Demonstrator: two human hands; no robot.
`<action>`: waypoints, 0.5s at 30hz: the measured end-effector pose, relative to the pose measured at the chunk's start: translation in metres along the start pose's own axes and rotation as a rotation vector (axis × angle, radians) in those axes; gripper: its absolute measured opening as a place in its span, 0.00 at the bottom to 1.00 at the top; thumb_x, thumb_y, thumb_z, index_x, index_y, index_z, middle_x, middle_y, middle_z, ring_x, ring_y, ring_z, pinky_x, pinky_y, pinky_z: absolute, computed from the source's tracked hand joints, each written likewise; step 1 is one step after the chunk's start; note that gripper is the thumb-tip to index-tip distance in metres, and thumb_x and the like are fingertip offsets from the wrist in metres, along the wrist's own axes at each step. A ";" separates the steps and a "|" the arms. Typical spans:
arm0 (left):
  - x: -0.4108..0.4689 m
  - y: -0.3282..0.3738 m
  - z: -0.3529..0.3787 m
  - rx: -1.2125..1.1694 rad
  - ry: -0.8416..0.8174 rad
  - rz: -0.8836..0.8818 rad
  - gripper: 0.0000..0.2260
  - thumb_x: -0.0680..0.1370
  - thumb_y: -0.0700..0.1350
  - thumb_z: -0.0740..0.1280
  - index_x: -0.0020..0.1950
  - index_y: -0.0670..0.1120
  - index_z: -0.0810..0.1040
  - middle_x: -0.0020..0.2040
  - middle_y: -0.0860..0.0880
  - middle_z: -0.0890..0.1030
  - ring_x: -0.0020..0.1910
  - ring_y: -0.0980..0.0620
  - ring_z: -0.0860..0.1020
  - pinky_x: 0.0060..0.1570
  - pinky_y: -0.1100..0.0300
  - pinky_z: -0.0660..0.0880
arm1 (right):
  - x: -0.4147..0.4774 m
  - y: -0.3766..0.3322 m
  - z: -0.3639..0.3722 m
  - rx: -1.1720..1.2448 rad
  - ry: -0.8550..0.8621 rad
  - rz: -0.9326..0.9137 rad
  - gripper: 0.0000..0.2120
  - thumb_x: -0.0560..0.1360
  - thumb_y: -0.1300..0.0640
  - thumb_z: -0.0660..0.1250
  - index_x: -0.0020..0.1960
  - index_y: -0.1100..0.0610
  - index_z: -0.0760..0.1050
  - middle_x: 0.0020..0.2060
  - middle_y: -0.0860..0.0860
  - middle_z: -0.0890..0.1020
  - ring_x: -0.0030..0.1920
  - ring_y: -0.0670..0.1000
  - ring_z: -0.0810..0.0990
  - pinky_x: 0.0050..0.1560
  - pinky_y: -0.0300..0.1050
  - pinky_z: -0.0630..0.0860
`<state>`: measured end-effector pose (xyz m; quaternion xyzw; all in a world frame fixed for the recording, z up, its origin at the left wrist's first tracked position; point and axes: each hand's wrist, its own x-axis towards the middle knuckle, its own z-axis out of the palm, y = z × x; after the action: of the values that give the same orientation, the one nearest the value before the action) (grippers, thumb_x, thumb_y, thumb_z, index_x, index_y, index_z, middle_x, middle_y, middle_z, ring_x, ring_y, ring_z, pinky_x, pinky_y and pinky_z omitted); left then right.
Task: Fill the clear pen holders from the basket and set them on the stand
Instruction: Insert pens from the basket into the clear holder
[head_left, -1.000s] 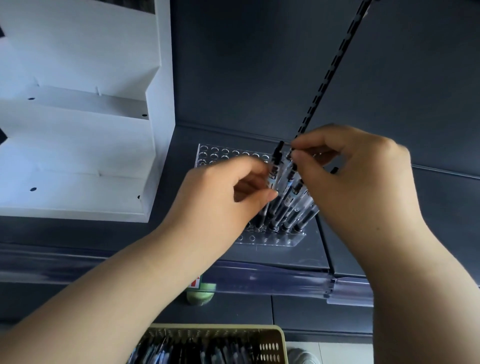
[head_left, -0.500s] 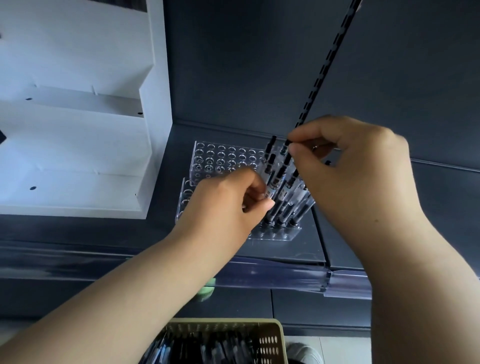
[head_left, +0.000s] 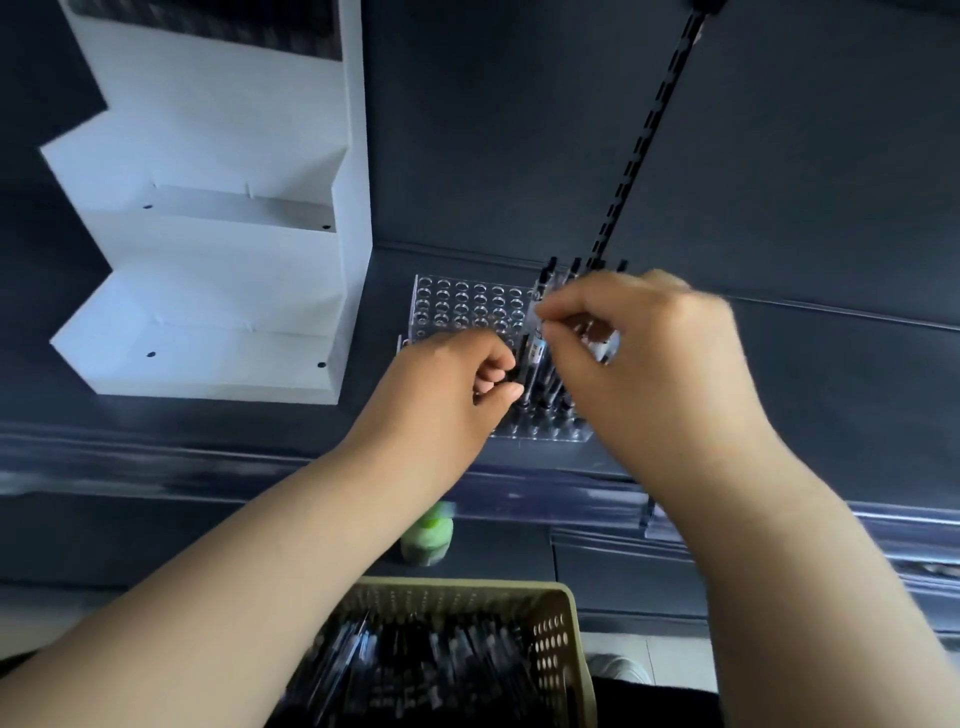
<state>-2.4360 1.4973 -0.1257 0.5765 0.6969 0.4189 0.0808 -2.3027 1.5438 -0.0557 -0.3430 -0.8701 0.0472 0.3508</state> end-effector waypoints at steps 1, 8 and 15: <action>-0.007 -0.001 -0.004 0.058 -0.012 0.026 0.05 0.73 0.44 0.71 0.47 0.48 0.78 0.41 0.54 0.79 0.40 0.58 0.78 0.44 0.61 0.76 | -0.009 -0.004 0.002 0.003 -0.043 -0.017 0.05 0.71 0.62 0.69 0.44 0.56 0.82 0.36 0.49 0.82 0.42 0.52 0.77 0.41 0.44 0.75; -0.070 -0.023 -0.026 0.358 -0.236 -0.054 0.09 0.76 0.46 0.67 0.55 0.47 0.77 0.51 0.49 0.78 0.51 0.47 0.76 0.50 0.52 0.74 | -0.076 -0.002 0.032 -0.107 -0.579 0.106 0.09 0.74 0.58 0.63 0.51 0.53 0.79 0.46 0.52 0.81 0.50 0.55 0.77 0.48 0.50 0.76; -0.126 -0.055 -0.033 0.569 -0.576 -0.419 0.08 0.77 0.43 0.64 0.55 0.46 0.79 0.54 0.45 0.78 0.51 0.45 0.78 0.53 0.53 0.76 | -0.141 0.006 0.055 -0.169 -0.904 0.408 0.11 0.72 0.59 0.63 0.52 0.50 0.78 0.50 0.52 0.81 0.49 0.55 0.79 0.52 0.47 0.77</action>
<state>-2.4554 1.3721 -0.1884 0.5153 0.8349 0.0080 0.1930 -2.2616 1.4685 -0.1808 -0.4785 -0.8510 0.1882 -0.1066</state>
